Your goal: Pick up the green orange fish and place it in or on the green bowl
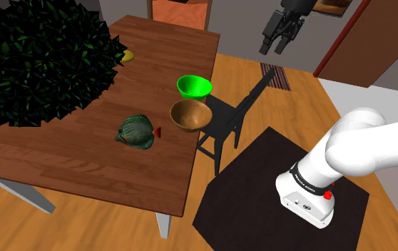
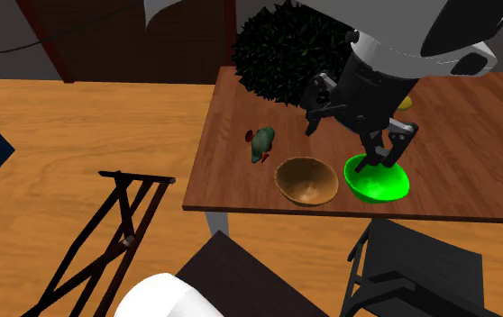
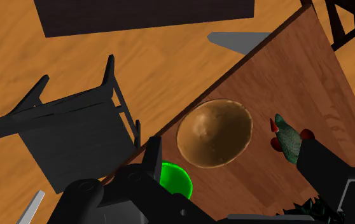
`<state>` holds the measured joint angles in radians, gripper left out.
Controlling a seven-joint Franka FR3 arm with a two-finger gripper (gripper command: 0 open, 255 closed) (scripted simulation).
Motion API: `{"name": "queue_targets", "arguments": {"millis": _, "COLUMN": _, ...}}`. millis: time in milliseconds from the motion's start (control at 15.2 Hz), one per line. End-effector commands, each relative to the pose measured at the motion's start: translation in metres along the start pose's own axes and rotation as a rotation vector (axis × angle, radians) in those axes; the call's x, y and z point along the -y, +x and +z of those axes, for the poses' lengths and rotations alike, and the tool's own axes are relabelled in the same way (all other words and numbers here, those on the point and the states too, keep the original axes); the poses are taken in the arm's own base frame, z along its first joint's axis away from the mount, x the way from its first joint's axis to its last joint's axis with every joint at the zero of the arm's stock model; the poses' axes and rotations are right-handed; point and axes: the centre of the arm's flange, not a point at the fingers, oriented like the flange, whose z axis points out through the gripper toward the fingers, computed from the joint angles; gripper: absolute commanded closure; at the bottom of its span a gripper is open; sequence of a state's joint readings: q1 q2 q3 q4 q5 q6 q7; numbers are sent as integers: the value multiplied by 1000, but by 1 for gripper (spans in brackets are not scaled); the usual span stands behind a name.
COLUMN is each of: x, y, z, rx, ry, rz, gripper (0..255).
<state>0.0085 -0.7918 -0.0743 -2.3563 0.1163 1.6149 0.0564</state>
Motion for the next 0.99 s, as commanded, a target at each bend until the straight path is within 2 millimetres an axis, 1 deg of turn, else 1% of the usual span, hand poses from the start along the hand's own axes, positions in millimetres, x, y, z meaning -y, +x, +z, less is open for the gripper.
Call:
{"name": "queue_targets", "arguments": {"millis": 0, "x": 0, "y": 0, "z": 0, "rx": 0, "ry": 0, "rz": 0, "gripper": 0}}
{"name": "queue_targets", "arguments": {"millis": 924, "x": 144, "y": 60, "z": 115, "rx": -45, "ry": -104, "rz": -85, "gripper": 0}}
